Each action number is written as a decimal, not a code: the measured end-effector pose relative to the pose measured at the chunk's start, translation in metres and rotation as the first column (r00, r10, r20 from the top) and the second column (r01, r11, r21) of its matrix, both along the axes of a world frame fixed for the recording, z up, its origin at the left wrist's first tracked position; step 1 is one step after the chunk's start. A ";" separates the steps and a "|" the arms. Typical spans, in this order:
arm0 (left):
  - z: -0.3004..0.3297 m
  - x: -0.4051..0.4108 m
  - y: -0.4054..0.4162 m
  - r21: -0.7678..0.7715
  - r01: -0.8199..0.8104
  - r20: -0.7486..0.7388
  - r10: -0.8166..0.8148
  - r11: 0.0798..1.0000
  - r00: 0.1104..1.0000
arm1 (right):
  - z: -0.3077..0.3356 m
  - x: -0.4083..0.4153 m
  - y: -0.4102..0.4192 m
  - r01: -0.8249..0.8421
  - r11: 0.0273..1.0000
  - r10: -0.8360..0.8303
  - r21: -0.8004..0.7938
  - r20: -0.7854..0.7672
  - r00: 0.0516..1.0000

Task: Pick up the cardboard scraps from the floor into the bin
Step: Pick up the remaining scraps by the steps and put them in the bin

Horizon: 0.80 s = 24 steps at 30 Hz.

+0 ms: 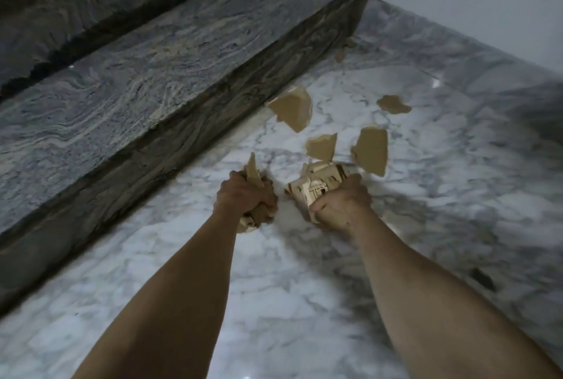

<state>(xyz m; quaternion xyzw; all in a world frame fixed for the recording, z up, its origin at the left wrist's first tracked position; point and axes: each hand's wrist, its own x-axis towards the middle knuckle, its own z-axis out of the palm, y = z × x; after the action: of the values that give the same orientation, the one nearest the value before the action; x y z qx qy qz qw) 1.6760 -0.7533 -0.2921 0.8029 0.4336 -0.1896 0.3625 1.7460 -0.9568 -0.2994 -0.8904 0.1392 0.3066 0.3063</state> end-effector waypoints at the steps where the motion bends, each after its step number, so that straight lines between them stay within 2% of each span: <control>1: 0.002 0.001 -0.004 0.043 0.029 -0.034 -0.027 0.999 0.999 | 0.002 -0.001 0.002 0.002 1.000 -0.002 -0.028 -0.004 1.000; 3: 0.011 0.005 -0.014 0.107 0.071 -0.071 -0.064 0.992 0.995 | 0.006 -0.002 0.003 0.014 0.999 -0.015 -0.033 -0.018 1.000; 7: 0.022 0.016 -0.029 0.209 0.238 -0.166 -0.205 0.949 0.965 | 0.014 -0.010 0.003 -0.024 0.999 0.021 0.038 0.070 0.997; 9: 0.021 0.019 -0.036 0.308 0.329 -0.179 -0.286 0.893 0.942 | 0.015 -0.007 -0.005 -0.029 0.983 0.018 0.181 0.064 0.998; 10: 0.018 0.021 -0.039 0.359 0.372 -0.174 -0.330 0.856 0.928 | 0.015 -0.001 -0.009 0.007 0.955 -0.025 0.297 0.054 0.998; 12: 0.012 0.026 -0.038 0.420 0.464 -0.177 -0.431 0.780 0.885 | 0.020 0.021 -0.018 0.206 0.850 -0.212 0.485 -0.043 0.976; 14: 0.010 0.034 -0.032 0.396 0.585 -0.195 -0.557 0.708 0.807 | 0.021 0.055 -0.029 0.424 0.661 -0.433 0.620 -0.146 0.889; 15: 0.011 0.040 -0.029 0.372 0.643 -0.200 -0.618 0.670 0.760 | 0.023 0.073 -0.034 0.453 0.630 -0.477 0.631 -0.147 0.867; 16: 0.012 0.045 -0.024 0.347 0.680 -0.208 -0.653 0.646 0.728 | 0.026 0.090 -0.038 0.440 0.663 -0.467 0.605 -0.126 0.875; 19: 0.006 0.053 -0.019 0.339 0.732 -0.222 -0.706 0.590 0.672 | 0.031 0.117 -0.042 0.359 0.868 -0.314 0.342 -0.180 0.932; 21: 0.000 0.055 -0.020 0.383 0.734 -0.214 -0.719 0.561 0.661 | 0.025 0.121 -0.039 0.295 0.932 -0.253 0.210 -0.206 0.945; 24: -0.003 0.057 -0.014 0.343 0.708 -0.182 -0.695 0.618 0.695 | 0.018 0.121 -0.026 0.227 0.974 -0.226 -0.004 -0.091 0.970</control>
<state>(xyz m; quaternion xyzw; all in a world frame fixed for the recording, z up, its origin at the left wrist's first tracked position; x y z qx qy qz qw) 1.7334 -0.7669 -0.2956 0.9597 0.1198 -0.2388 0.0870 1.8671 -0.9831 -0.2816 -0.8528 0.2526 0.3102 0.3356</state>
